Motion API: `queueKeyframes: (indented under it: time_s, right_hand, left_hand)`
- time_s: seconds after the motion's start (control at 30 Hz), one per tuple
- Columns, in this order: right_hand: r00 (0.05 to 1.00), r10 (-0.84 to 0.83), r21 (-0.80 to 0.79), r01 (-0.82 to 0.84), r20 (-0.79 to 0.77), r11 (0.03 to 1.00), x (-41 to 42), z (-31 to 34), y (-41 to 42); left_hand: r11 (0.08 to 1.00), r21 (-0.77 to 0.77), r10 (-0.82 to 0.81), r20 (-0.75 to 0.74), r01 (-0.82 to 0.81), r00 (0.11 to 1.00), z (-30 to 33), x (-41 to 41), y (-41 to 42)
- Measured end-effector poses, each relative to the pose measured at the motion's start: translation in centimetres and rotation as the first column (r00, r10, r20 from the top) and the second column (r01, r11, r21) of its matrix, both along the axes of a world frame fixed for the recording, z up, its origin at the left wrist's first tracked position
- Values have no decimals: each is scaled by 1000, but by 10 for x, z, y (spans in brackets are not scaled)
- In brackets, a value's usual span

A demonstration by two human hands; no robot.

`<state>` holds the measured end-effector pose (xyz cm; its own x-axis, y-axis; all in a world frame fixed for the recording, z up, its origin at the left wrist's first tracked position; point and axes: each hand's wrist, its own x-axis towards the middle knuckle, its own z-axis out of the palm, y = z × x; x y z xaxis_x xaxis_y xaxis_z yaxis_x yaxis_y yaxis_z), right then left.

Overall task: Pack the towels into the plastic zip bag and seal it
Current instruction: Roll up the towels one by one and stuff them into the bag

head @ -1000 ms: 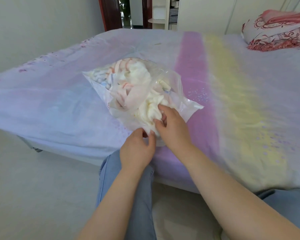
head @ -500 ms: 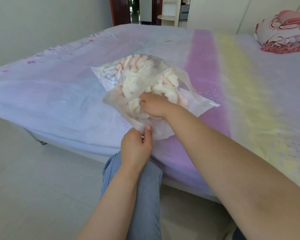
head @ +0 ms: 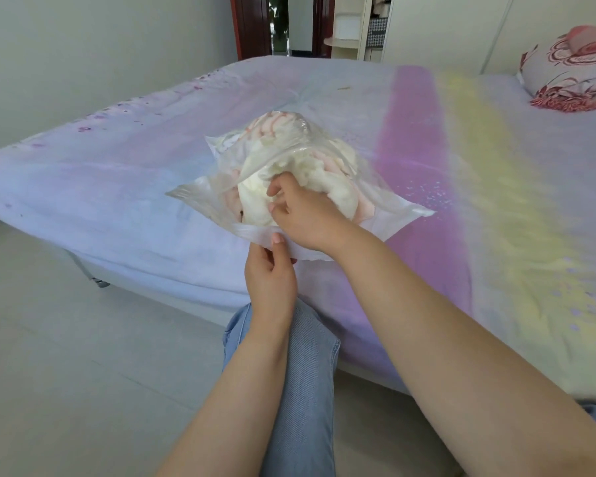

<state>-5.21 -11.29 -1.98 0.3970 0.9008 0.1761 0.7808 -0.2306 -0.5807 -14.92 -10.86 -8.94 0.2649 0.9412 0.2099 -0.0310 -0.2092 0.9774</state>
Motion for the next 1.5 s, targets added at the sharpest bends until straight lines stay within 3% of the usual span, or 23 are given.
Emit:
queueKeyframes:
  time_s: [0.1,0.2,0.33,0.4,0.47,0.57,0.67,0.73,0.8,0.87,0.93,0.97,1.03,1.13,1.23,1.3,1.5]
  right_hand:
    - [998,-61,145,64,-22,987,-10,6,-14]
    - [982,-187,381,169,9,909,-13,1,-24]
    - [966,-243,564,150,93,812,-12,-11,-30]
    - [955,-226,496,105,192,862,-9,-13,-26]
    - [949,-178,322,88,261,943,-5,-14,-15]
    - [982,-102,95,88,161,992,2,-11,5]
    - [997,-34,50,31,66,998,10,-2,6]
    - [995,-43,158,27,93,987,7,0,-6]
    - [964,-134,434,21,231,901,-1,-2,-21]
    - [897,-262,723,-86,355,686,-7,-5,-35]
    - [838,-380,836,-153,392,526,-9,-1,-45]
    - [815,-434,839,-113,385,532,-8,6,-47]
    - [772,-497,741,51,396,669,3,19,-48]
    - [873,-383,560,163,302,812,22,28,-46]
    - [891,-323,556,100,319,825,18,11,-49]
    - [895,-275,524,55,351,850,6,-10,-53]
    - [887,-296,440,121,355,890,-19,-61,-59]
  left_hand:
    - [1000,-10,-9,9,9,1000,-2,3,0]
    - [999,-16,-31,23,31,999,0,6,0]
    - [997,-10,-74,18,74,997,0,7,-1]
    - [995,22,-102,9,101,995,0,7,-4]
    - [993,47,-106,-20,107,994,0,7,-7]
    - [992,62,-111,-33,112,993,-1,7,-7]
    - [994,12,-110,-2,110,994,0,6,-8]
    - [994,-3,-106,26,106,994,0,5,-7]
    - [994,-16,-110,48,111,993,-2,6,-7]
    - [992,-43,-115,98,120,989,-1,7,-8]
    - [987,-70,-130,168,143,977,1,7,-11]
    - [985,-82,-135,198,154,971,3,8,-12]
    - [980,-99,-145,236,172,961,5,9,-13]
    - [980,-99,-146,230,172,962,5,10,-13]
    - [981,-119,-133,185,156,974,3,10,-10]
    - [975,-158,-116,231,155,966,2,9,-7]
    - [966,-161,-139,330,201,934,-1,3,-4]
